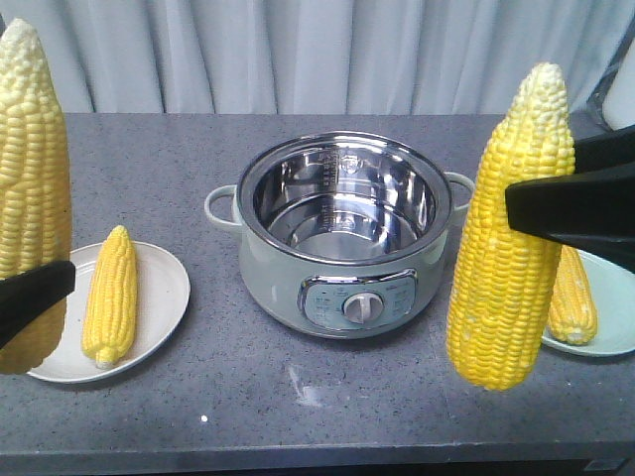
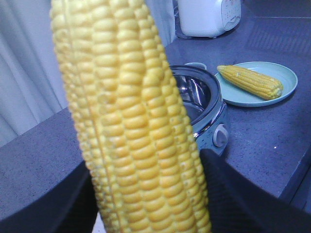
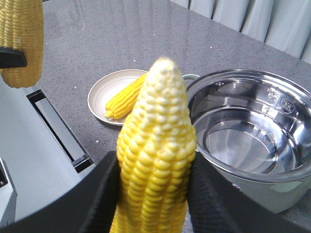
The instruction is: Distribute corn equally
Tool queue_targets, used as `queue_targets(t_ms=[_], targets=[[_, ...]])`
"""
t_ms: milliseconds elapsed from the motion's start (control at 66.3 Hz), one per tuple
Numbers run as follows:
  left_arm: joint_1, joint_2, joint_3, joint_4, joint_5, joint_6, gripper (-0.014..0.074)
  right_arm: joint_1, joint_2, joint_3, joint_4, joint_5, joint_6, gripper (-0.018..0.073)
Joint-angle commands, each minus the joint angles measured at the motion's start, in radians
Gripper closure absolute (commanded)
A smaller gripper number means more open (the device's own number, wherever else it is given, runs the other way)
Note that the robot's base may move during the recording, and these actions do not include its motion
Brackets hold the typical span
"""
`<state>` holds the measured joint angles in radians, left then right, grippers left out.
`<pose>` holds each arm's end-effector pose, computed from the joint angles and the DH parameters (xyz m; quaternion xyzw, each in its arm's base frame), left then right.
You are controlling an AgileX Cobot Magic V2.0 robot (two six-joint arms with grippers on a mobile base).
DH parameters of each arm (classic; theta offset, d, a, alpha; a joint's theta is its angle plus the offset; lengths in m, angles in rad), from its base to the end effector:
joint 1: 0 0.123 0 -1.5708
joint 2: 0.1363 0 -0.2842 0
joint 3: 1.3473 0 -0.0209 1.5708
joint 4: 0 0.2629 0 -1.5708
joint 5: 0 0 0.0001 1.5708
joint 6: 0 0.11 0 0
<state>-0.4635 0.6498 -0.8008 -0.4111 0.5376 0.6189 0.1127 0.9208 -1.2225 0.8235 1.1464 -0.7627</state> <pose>0.1274 -0.0889 0.3785 0.3381 0.7159 -0.1425 0.5941 0.1541 0.0915 0.4436 -0.3503 0.7654 0.2635 0.4713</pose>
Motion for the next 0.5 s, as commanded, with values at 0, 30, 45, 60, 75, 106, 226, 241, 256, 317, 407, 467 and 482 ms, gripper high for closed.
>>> queue_targets(t_ms=[0, 30, 45, 60, 75, 106, 226, 241, 256, 317, 407, 467, 482], targets=[[0.005, -0.001, -0.024, -0.024, -0.069, -0.002, 0.0273, -0.007, -0.008, -0.023, 0.052, -0.051, -0.007, 0.0355], [0.005, -0.001, -0.024, -0.024, -0.069, -0.002, 0.0273, -0.007, -0.008, -0.023, 0.052, -0.051, -0.007, 0.0355], [0.005, -0.001, -0.024, -0.024, -0.069, -0.002, 0.0273, -0.007, -0.008, -0.023, 0.052, -0.051, -0.007, 0.0355], [0.005, -0.001, -0.024, -0.024, -0.069, -0.002, 0.0273, -0.007, -0.008, -0.023, 0.052, -0.051, -0.007, 0.0355], [0.005, -0.001, -0.024, -0.024, -0.069, -0.002, 0.0273, -0.007, -0.008, -0.023, 0.052, -0.051, -0.007, 0.0355], [0.005, -0.001, -0.024, -0.024, -0.069, -0.002, 0.0273, -0.007, -0.008, -0.023, 0.052, -0.051, -0.007, 0.0355], [0.005, -0.001, -0.024, -0.024, -0.069, -0.002, 0.0273, -0.007, -0.008, -0.023, 0.052, -0.051, -0.007, 0.0355], [0.005, -0.001, -0.024, -0.024, -0.069, -0.002, 0.0273, -0.007, -0.008, -0.023, 0.052, -0.051, -0.007, 0.0355], [0.005, -0.001, -0.024, -0.024, -0.069, -0.002, 0.0273, -0.007, -0.008, -0.023, 0.052, -0.051, -0.007, 0.0355], [0.005, -0.001, -0.024, -0.024, -0.069, -0.002, 0.0273, -0.007, -0.008, -0.023, 0.053, -0.052, -0.007, 0.0355], [0.004, -0.001, -0.024, -0.024, -0.069, -0.002, 0.0273, -0.007, -0.008, -0.023, 0.053, -0.052, -0.007, 0.0355], [0.004, -0.001, -0.024, -0.024, -0.069, -0.002, 0.0273, -0.007, -0.008, -0.023, 0.053, -0.052, -0.007, 0.0355], [0.004, -0.001, -0.024, -0.024, -0.069, -0.002, 0.0273, -0.007, -0.008, -0.023, 0.053, -0.052, -0.007, 0.0355]])
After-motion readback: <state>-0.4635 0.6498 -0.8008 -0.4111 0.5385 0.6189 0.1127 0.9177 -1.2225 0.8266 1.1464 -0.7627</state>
